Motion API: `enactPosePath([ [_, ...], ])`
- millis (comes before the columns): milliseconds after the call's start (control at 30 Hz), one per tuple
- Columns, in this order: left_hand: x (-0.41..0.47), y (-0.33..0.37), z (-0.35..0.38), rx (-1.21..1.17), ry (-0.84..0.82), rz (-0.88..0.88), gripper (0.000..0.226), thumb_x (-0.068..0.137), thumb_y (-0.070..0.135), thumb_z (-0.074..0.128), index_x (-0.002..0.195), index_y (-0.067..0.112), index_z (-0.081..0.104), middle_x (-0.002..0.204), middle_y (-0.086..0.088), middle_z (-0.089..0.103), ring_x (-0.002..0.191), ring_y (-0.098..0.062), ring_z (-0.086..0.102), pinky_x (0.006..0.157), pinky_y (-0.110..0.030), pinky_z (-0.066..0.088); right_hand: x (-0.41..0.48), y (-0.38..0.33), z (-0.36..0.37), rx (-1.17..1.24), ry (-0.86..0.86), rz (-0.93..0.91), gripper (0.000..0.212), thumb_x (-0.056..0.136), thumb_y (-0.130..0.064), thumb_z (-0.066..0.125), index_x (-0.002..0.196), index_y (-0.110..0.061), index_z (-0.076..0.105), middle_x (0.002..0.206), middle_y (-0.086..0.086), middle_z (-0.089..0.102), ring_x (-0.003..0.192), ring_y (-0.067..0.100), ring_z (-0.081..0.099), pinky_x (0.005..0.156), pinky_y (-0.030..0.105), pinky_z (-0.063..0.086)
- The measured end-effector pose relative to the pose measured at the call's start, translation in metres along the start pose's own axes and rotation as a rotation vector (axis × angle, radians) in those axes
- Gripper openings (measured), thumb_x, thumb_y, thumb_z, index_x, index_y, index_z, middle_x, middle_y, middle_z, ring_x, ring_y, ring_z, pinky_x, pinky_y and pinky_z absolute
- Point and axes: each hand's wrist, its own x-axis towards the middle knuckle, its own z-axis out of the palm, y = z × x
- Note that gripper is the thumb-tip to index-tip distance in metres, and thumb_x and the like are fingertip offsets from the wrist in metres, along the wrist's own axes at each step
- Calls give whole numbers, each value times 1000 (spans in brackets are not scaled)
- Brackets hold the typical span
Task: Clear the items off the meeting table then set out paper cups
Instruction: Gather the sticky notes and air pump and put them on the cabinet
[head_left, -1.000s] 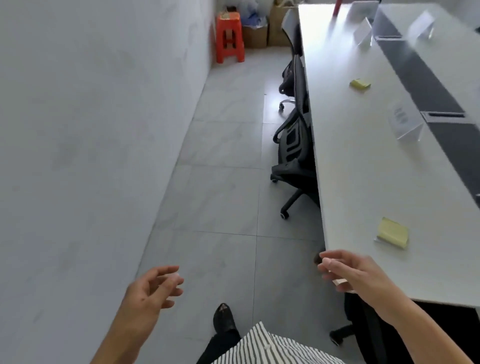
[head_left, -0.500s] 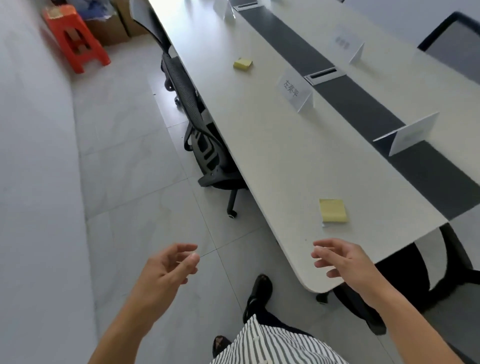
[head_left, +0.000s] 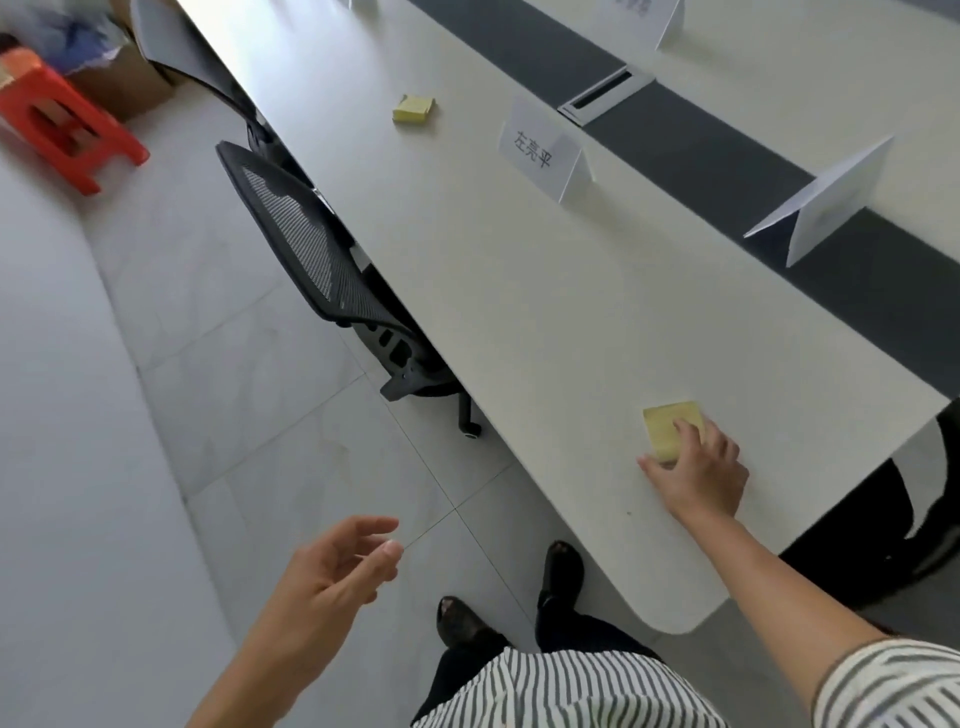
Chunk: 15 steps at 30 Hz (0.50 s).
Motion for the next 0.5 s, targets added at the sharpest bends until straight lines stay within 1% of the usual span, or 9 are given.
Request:
enactPosePath([
  [67, 8, 3, -4, 29, -33, -1, 14, 87, 19, 64, 99, 25, 69, 94, -9, 74, 82, -17, 71, 73, -33, 55, 0, -2, 0, 0, 21, 1, 65, 72, -44, 73, 129, -18, 57, 142, 16, 45, 124, 37, 41, 96, 48, 40],
  [133, 17, 9, -11, 52, -46, 10, 14, 87, 23, 64, 99, 28, 69, 94, -5, 74, 83, -15, 70, 75, -32, 55, 0, -10, -8, 42, -34, 31, 60, 71, -40, 73, 125, -20, 59, 136, 14, 50, 119, 35, 45, 95, 44, 41],
  [200, 24, 15, -18, 51, -35, 32, 15, 85, 28, 64, 100, 29, 68, 93, -4, 74, 84, -14, 71, 75, -31, 54, -3, -23, -21, 224, -116, 53, 57, 66, -39, 74, 119, -22, 63, 123, 11, 60, 113, 32, 52, 89, 39, 45],
  [233, 26, 18, -21, 52, -24, 50, 16, 84, 30, 64, 100, 30, 68, 93, -4, 74, 84, -14, 70, 74, -29, 54, -7, -33, -32, 387, -169, 59, 57, 62, -40, 75, 114, -22, 65, 114, 9, 65, 106, 30, 58, 83, 36, 47],
  [300, 30, 24, -27, 67, 2, 98, 16, 84, 32, 64, 100, 33, 67, 94, -2, 73, 85, -11, 69, 72, -25, 52, -21, -61, -58, 738, -346, 25, 55, 55, -39, 74, 106, -18, 68, 91, 3, 71, 88, 23, 65, 72, 31, 48],
  [333, 31, 26, -29, 77, 17, 125, 17, 84, 32, 65, 100, 35, 67, 95, 0, 72, 86, -10, 68, 71, -23, 51, -30, -76, -72, 855, -465, -30, 53, 56, -36, 73, 104, -15, 69, 81, 0, 72, 80, 19, 64, 70, 29, 47],
  [367, 32, 28, -30, 94, 31, 154, 18, 84, 32, 66, 102, 36, 66, 97, 2, 71, 87, -8, 67, 70, -22, 52, -41, -91, -85, 911, -594, -104, 49, 57, -35, 72, 101, -13, 71, 74, -2, 70, 75, 16, 62, 69, 29, 47],
  [433, 30, 32, -31, 136, 48, 213, 28, 83, 34, 67, 111, 38, 62, 107, 11, 66, 90, -3, 65, 69, -21, 55, -61, -122, -104, 932, -820, -245, 45, 58, -36, 69, 95, -11, 74, 68, -4, 64, 67, 12, 56, 66, 30, 48],
  [500, 28, 33, -30, 144, 56, 266, 43, 82, 35, 68, 123, 40, 55, 117, 20, 58, 97, -1, 62, 73, -18, 55, -79, -150, -115, 920, -973, -338, 47, 60, -35, 67, 95, -4, 74, 67, -4, 58, 59, 12, 50, 61, 29, 48],
])
